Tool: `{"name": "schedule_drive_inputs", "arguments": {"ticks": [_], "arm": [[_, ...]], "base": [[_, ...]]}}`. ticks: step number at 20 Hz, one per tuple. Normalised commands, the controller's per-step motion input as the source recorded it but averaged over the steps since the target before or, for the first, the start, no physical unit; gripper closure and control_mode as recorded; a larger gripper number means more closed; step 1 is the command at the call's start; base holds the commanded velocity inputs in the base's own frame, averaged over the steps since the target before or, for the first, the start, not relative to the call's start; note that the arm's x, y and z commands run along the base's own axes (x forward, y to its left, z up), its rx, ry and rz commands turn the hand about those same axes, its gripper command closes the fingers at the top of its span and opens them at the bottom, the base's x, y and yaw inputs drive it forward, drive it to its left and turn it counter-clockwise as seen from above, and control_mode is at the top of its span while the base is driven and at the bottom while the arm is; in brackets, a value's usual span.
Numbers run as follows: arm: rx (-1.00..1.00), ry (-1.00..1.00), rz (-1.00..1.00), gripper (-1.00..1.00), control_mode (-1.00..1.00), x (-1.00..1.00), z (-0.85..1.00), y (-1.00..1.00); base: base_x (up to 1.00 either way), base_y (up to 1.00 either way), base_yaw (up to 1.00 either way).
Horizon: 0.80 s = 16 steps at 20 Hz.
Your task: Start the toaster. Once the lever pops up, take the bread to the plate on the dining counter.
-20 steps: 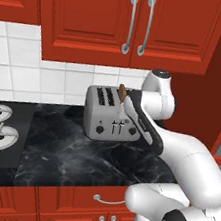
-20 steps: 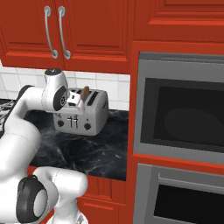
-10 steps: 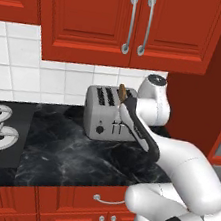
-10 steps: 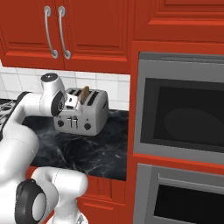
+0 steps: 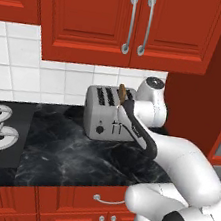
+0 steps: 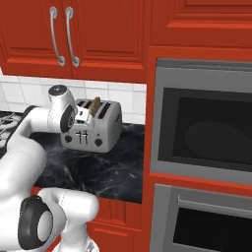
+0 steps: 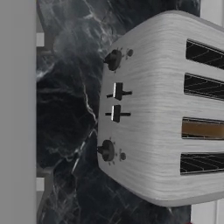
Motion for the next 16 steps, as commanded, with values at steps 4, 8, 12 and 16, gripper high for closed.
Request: {"name": "schedule_drive_inputs", "arguments": {"ticks": [4, 8, 12, 16], "arm": [[0.02, 0.01, 0.00, -1.00, -1.00, 0.30, 0.00, 0.00], [0.01, 0.00, 0.00, -1.00, -1.00, 0.21, 0.00, 0.02], [0.00, 0.00, -0.01, -1.00, -1.00, 0.19, 0.00, 0.12], [0.00, 0.00, -0.04, -1.00, -1.00, 0.20, 0.00, 0.22]], "base": [[0.00, 0.00, 0.00], [0.00, 0.00, 0.00], [0.00, 0.00, 0.00], [0.00, 0.00, 0.00]]}}
